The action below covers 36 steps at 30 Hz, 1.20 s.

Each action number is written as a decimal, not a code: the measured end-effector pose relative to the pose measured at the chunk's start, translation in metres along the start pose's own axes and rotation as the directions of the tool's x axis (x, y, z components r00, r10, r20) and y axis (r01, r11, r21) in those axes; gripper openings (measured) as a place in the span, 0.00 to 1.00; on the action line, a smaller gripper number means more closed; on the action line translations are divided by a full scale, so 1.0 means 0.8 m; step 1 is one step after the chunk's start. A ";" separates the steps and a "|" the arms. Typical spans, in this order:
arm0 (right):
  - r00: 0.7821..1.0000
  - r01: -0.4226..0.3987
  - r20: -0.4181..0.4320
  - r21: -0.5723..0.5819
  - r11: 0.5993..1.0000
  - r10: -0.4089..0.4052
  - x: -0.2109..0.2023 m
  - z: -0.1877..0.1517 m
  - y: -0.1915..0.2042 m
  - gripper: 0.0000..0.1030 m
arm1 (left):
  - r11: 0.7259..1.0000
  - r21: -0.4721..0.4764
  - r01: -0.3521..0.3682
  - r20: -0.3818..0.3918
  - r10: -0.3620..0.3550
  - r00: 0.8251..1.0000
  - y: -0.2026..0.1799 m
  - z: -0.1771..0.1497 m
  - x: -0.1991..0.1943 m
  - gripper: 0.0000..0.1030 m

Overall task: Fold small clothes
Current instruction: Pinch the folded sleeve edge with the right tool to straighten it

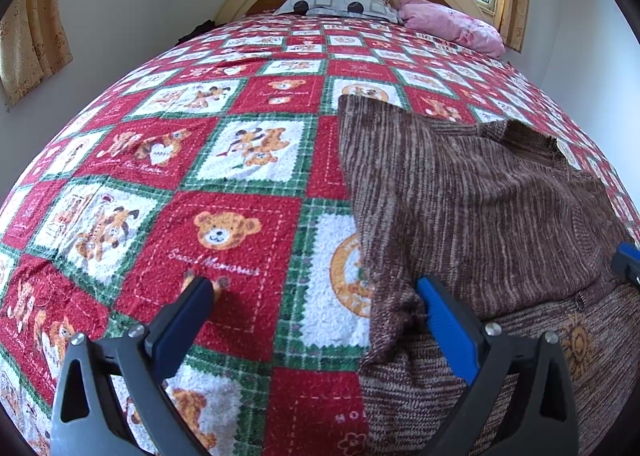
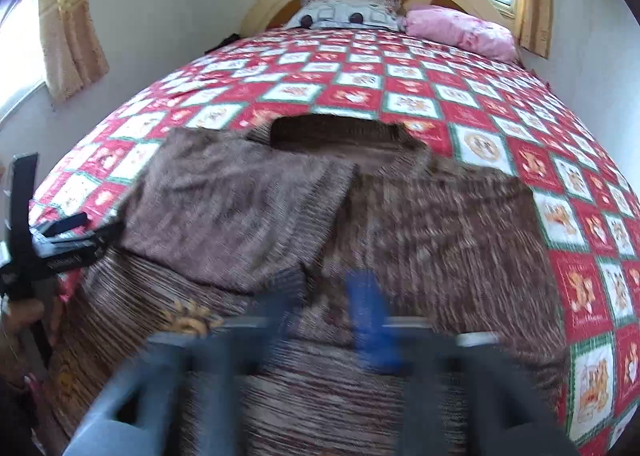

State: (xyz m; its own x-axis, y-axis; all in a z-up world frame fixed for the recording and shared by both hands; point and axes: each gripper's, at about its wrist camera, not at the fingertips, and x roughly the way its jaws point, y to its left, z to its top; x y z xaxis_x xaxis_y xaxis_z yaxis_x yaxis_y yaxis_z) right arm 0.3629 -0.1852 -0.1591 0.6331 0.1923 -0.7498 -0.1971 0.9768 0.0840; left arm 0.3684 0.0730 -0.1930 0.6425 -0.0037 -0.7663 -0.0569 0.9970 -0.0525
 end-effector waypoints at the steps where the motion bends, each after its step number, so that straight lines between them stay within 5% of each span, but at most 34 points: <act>1: 1.000 -0.001 -0.002 0.004 1.000 0.001 0.003 0.002 0.002 0.78 | 1.000 0.000 0.000 0.000 0.000 1.000 0.000 0.000 0.000 1.00; 4: 0.999 0.026 -0.030 -0.008 1.000 -0.027 0.022 0.005 0.007 0.71 | 1.000 -0.001 0.002 0.001 -0.002 1.000 0.000 0.000 0.001 1.00; 8: 0.996 0.052 -0.073 -0.002 0.999 -0.052 0.042 -0.003 0.001 0.13 | 1.000 -0.001 0.003 0.001 -0.003 1.000 0.000 0.000 0.000 1.00; 10: 0.996 0.059 -0.067 -0.005 0.998 -0.059 0.038 -0.008 -0.002 0.02 | 1.000 -0.002 0.005 0.000 -0.005 1.000 0.000 0.000 0.001 1.00; 22: 0.999 0.027 -0.036 -0.012 1.000 -0.027 0.015 -0.021 -0.016 0.00 | 0.999 -0.008 0.032 -0.006 -0.032 0.999 0.001 -0.014 -0.008 1.00; 23: 0.999 0.037 -0.024 -0.013 0.999 -0.037 0.012 -0.020 -0.017 0.08 | 1.000 -0.007 0.030 -0.007 -0.030 1.000 0.001 -0.014 -0.008 1.00; 24: 0.999 0.042 -0.023 -0.014 0.999 -0.042 0.013 -0.019 -0.017 0.42 | 1.000 -0.005 0.029 -0.006 -0.029 1.000 0.001 -0.014 -0.008 1.00; 26: 1.000 -0.004 -0.017 0.003 1.000 0.004 0.013 -0.017 -0.018 0.80 | 0.999 -0.007 0.031 -0.005 -0.031 1.000 0.001 -0.014 -0.007 1.00; 28: 0.999 -0.020 -0.025 -0.009 1.000 0.020 0.017 -0.014 -0.011 0.79 | 1.000 -0.007 0.031 -0.005 -0.031 1.000 0.001 -0.014 -0.007 1.00; 32: 0.998 -0.017 -0.055 -0.074 0.997 0.013 0.036 -0.009 0.019 0.41 | 0.999 -0.009 0.034 -0.004 -0.034 0.999 0.002 -0.014 -0.007 1.00; 33: 0.998 -0.013 -0.059 -0.086 0.996 0.008 0.041 -0.007 0.027 0.24 | 0.999 -0.010 0.035 -0.004 -0.035 0.999 0.003 -0.014 -0.007 1.00; 36: 0.998 0.016 -0.055 -0.097 0.995 -0.021 0.037 -0.006 0.042 0.09 | 0.999 -0.010 0.036 -0.004 -0.036 0.999 0.003 -0.014 -0.007 1.00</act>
State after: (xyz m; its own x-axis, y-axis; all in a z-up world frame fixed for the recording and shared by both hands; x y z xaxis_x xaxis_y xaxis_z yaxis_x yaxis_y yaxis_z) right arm 0.3715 -0.1470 -0.1820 0.5948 0.1661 -0.7866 -0.2589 0.9659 0.0082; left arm 0.3563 0.0746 -0.1960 0.6409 -0.0398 -0.7666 -0.0412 0.9954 -0.0861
